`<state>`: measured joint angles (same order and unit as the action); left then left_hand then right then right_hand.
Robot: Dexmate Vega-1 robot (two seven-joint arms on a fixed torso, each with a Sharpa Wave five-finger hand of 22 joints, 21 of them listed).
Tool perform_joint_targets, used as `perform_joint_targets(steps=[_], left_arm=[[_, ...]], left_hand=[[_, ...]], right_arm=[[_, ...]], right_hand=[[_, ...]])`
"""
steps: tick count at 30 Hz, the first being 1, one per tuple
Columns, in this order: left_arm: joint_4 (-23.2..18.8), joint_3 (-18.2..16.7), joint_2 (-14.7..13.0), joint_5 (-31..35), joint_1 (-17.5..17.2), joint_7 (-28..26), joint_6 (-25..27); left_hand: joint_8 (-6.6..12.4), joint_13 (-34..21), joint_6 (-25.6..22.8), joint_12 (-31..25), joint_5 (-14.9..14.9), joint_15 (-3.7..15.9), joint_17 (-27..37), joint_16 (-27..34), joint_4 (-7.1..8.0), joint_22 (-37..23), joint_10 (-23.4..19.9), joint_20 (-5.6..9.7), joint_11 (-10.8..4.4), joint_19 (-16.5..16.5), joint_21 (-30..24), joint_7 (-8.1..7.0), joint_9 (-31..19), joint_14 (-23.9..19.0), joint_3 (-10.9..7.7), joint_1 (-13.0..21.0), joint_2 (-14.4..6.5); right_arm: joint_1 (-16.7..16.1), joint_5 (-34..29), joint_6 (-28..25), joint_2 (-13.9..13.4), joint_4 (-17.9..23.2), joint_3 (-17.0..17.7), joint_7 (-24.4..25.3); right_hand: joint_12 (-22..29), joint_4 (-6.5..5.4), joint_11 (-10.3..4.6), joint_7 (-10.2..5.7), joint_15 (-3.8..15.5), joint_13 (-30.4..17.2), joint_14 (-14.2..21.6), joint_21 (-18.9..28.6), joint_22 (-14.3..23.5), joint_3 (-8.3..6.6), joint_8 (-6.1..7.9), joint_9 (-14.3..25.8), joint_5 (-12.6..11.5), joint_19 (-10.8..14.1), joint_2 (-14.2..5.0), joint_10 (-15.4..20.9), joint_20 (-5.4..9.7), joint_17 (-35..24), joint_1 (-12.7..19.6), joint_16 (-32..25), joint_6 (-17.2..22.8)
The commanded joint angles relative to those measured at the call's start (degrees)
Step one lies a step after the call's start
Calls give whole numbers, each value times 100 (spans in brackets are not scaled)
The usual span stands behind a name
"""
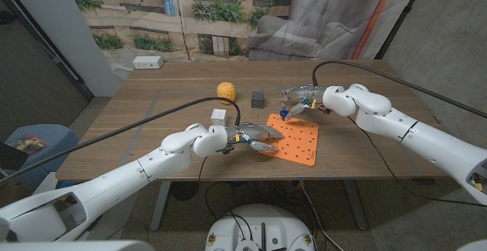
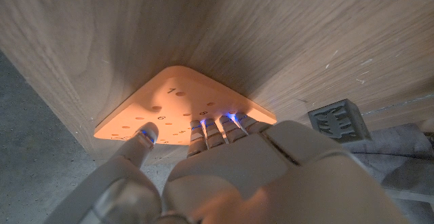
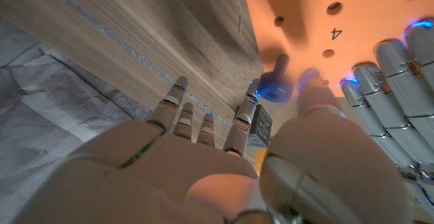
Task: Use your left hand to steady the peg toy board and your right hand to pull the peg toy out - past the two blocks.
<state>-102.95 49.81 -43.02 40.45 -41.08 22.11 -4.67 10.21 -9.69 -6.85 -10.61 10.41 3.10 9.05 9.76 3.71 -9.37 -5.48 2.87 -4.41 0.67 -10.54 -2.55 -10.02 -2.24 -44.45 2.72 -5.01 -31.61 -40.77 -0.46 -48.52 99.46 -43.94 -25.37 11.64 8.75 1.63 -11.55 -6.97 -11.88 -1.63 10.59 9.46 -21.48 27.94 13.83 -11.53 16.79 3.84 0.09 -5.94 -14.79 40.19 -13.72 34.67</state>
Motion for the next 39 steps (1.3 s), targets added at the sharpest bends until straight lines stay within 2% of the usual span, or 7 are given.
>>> perform_joint_targets(steps=[1,13,26,39], left_arm=[[-9,12,12,15,-1,61,44],[-7,13,21,7,-13,43,89],[-13,24,30,-10,-6,68,124],[-5,42,40,-15,8,77,132]], left_hand=[[23,-38,-88,-36,-18,155,50,35,-49,-34,-85,700,68,125,-34,56,-6,-129,-18,61,-552],[23,-38,-91,-36,-21,152,48,35,-71,-34,-85,699,75,125,-33,58,-6,-130,-19,83,-555],[24,-37,-95,-36,-25,153,48,36,-103,-33,-88,696,72,128,-33,54,-6,-133,-20,112,-560],[25,-37,-100,-40,-28,151,50,40,-121,-33,-97,697,81,130,-34,59,-6,-138,-18,133,-568]], right_arm=[[0,70,-33,35,-10,32,2],[-27,25,-191,91,-33,25,159],[-62,-36,-255,83,-51,-2,316],[-119,-91,-293,76,-41,-8,456]], right_hand=[[9,-50,9,30,-33,-8,-27,-5,19,-6,-8,9,27,7,8,-13,13,-19,-106,1,67],[88,-38,-78,-25,40,-8,129,32,18,-30,131,-25,0,98,-75,238,39,-30,-128,-61,434],[124,55,-202,-81,152,-2,272,59,15,-94,303,8,0,228,-127,442,110,-20,27,-106,768],[151,87,-267,-89,223,3,393,71,14,-136,379,23,9,326,-154,600,156,-12,143,-145,912]])
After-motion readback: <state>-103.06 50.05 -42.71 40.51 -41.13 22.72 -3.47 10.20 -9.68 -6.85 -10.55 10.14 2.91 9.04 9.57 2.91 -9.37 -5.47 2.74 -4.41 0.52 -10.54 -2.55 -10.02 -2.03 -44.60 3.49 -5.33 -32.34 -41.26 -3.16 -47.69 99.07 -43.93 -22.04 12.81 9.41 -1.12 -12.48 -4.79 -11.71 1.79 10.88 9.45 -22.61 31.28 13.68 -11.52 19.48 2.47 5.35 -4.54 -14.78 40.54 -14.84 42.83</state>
